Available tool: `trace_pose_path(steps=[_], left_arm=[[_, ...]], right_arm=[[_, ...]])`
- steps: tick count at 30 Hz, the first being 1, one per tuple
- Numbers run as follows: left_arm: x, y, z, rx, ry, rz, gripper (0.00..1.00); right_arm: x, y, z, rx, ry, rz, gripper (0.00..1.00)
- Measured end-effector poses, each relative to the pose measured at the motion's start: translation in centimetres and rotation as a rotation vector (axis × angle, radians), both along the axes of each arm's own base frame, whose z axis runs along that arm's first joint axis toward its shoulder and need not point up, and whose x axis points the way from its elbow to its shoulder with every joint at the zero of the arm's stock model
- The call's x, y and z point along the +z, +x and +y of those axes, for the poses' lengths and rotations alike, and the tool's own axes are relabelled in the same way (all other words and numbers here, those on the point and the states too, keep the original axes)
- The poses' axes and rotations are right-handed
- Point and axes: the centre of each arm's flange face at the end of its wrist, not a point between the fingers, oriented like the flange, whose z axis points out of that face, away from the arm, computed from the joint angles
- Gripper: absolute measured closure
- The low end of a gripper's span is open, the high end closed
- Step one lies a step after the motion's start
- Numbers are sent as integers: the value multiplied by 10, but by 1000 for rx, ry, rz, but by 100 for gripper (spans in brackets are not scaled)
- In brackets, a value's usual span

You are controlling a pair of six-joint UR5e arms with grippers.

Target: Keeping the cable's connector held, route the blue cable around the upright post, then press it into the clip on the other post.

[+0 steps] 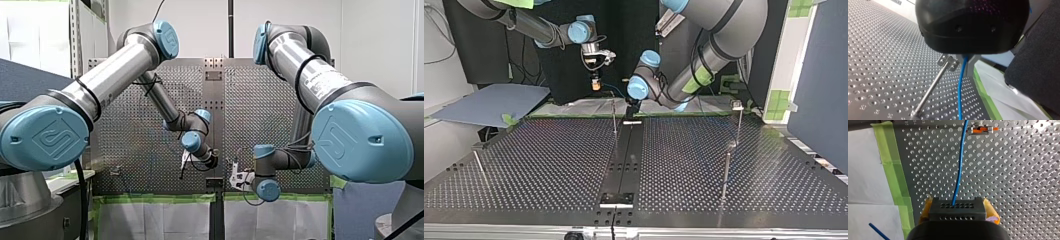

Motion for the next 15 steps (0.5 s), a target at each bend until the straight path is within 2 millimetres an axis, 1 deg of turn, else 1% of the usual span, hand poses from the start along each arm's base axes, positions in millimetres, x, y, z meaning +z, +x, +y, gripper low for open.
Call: trace_pose_path(steps=[8,15], left_arm=[[0,-4,-4,22,7,-9,100],[0,-6,-16,41,-67,-30,100]], right_arm=[[0,-4,-4,-11,2,-7,100],[1,-7,-10,-19,2,-16,100]])
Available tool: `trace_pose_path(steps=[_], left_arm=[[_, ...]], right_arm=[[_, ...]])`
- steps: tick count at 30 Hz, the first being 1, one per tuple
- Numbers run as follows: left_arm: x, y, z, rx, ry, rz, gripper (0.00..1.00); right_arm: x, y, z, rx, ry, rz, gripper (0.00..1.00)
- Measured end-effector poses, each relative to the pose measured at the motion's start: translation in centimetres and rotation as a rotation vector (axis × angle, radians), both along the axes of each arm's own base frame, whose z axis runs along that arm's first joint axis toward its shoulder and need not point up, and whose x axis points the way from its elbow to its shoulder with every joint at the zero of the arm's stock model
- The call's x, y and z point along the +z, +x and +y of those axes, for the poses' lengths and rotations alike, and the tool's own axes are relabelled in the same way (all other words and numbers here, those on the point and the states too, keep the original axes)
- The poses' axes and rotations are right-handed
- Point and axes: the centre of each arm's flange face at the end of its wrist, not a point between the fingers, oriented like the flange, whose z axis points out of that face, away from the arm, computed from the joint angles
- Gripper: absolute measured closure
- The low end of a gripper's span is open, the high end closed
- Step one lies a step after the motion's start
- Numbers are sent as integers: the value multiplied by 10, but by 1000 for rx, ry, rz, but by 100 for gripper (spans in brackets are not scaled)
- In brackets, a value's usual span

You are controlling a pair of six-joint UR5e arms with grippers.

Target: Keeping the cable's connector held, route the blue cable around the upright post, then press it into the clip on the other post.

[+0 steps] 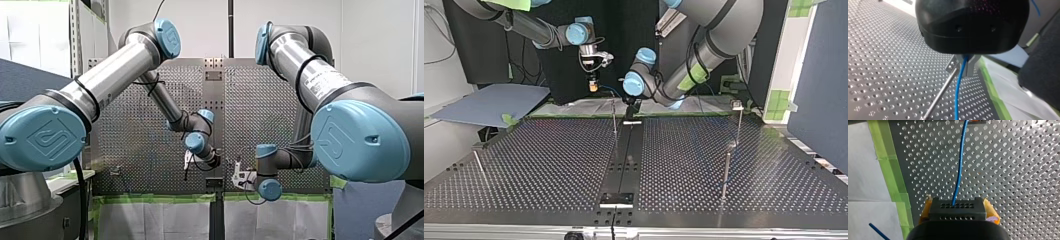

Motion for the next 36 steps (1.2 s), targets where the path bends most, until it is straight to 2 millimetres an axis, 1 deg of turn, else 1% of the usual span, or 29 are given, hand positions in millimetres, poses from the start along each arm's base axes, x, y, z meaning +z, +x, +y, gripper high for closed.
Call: trace_pose_path(steps=[10,15,20,28,32,36], left_arm=[[-16,-2,-9,13,-78,2,100],[-21,-3,-10,18,-80,0,100],[-32,-2,-4,39,-59,9,100],[-33,6,0,45,-77,-10,100],[-33,8,0,40,-86,-16,100],[-32,9,-2,32,-102,-20,100]], right_arm=[[2,-4,-9,-11,-4,-5,100],[4,-5,-17,-16,-12,-9,100],[5,-3,-23,-17,-7,-2,100],[9,-2,-35,-18,-9,4,100],[11,-1,-43,-13,-4,13,100],[12,-1,-48,-10,2,22,100]])
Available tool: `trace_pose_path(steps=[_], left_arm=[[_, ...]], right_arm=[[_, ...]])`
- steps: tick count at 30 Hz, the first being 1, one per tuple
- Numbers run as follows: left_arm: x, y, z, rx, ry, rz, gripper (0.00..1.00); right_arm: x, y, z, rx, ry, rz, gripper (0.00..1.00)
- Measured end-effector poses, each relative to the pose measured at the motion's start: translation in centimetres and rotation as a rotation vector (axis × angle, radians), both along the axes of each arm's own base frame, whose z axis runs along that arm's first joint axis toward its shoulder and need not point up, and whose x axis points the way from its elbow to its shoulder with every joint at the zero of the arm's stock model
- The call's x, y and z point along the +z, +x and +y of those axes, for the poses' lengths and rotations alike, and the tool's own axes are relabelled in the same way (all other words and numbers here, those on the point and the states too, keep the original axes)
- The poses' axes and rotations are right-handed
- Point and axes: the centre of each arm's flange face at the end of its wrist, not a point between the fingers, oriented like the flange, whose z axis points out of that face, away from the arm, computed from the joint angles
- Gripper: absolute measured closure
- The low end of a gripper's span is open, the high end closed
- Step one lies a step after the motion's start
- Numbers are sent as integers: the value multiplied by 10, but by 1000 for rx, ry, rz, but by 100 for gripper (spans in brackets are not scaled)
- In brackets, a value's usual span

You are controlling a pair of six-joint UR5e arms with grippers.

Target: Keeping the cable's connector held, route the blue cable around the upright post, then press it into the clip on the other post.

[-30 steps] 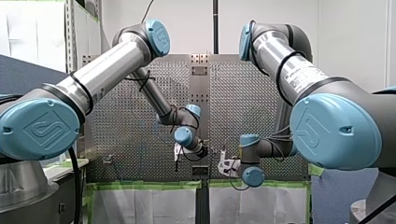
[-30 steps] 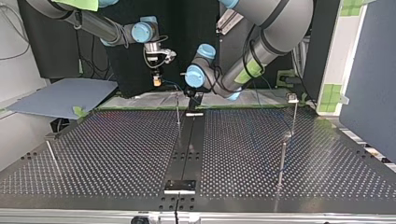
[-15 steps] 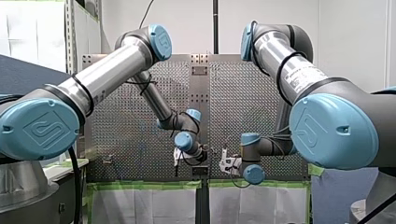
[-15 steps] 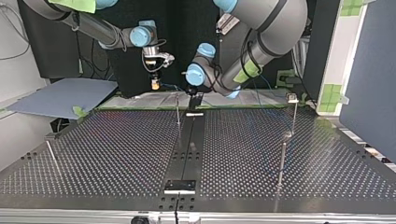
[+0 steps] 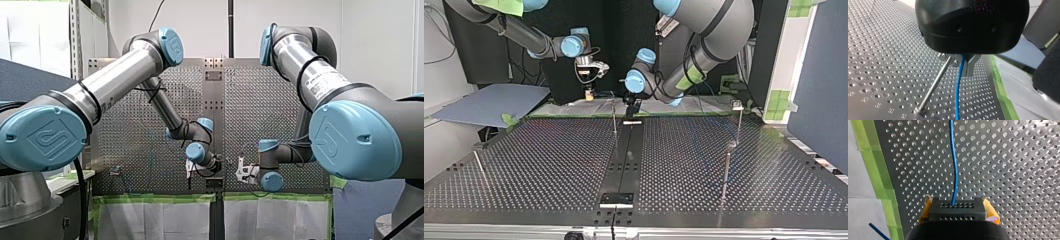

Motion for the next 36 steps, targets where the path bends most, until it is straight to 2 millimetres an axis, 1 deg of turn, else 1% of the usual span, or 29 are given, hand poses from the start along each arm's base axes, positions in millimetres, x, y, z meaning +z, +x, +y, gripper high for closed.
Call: trace_pose_path(steps=[6,14,21,24,28,32,36], left_arm=[[2,4,-4,-3,-63,-13,100],[3,8,-6,8,-118,-26,100],[3,12,-6,21,-167,-22,100],[-1,11,-6,25,-186,-9,100],[-12,11,-4,24,-191,3,100],[-16,11,-4,20,-206,4,100],[-17,13,-5,13,-220,0,100]], right_arm=[[2,-3,-10,-7,-1,-1,100],[5,-3,-18,-12,-12,-8,100],[4,-6,-21,-13,-9,-10,100],[3,-7,-21,-14,-6,-9,100],[-2,-8,-22,-18,-2,-8,100],[-18,-11,-23,-22,19,4,100],[-25,-13,-25,-26,31,14,100]])
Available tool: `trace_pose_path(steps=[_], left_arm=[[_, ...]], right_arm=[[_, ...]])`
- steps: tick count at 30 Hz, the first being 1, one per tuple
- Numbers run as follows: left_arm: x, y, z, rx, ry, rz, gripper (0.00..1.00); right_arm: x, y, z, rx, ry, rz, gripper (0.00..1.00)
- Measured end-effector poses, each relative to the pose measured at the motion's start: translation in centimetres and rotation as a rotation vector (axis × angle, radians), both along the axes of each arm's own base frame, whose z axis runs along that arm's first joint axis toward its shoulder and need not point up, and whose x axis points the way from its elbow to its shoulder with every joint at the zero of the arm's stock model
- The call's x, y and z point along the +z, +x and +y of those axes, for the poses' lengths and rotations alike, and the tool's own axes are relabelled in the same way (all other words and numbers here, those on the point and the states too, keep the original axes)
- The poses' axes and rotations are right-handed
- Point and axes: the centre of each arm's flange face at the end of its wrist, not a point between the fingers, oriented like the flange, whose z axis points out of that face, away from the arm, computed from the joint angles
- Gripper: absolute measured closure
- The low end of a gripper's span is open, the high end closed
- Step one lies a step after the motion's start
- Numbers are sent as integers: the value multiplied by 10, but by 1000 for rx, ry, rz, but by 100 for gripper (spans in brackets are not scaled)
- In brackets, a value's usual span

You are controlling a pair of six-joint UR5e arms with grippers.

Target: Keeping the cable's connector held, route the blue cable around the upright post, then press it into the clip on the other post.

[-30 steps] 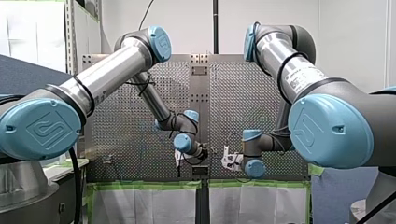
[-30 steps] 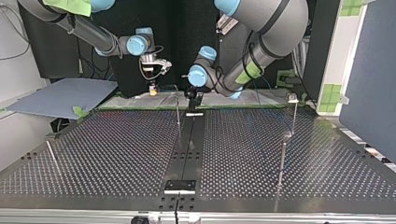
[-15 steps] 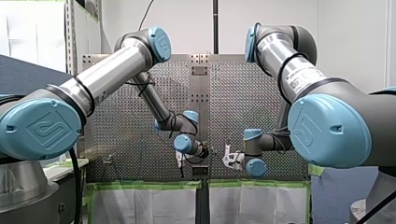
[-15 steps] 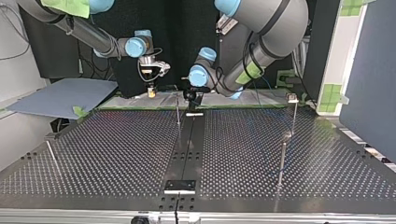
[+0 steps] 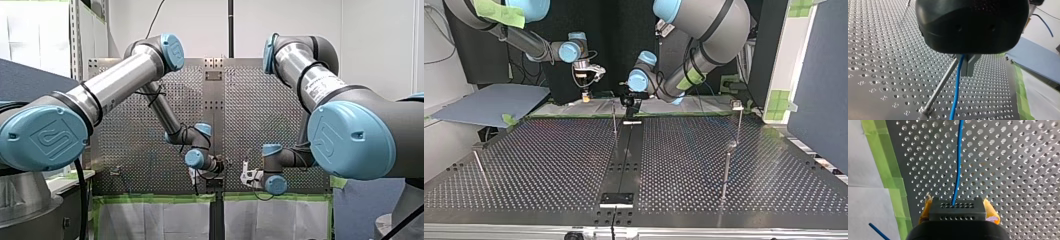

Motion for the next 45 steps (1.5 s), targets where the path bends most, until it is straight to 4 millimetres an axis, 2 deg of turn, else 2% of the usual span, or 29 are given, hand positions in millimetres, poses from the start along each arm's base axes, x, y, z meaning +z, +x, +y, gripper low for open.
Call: trace_pose_path(steps=[6,22,33,45], left_arm=[[1,4,1,-3,-24,-9,100],[0,18,18,19,-57,17,100],[1,25,24,27,-78,19,100],[20,49,17,32,-150,-1,100]], right_arm=[[0,-1,-6,-6,-4,3,100],[9,4,-23,-8,-22,3,100],[24,10,-50,-19,-44,-21,100],[41,10,-80,-31,-52,-24,100]])
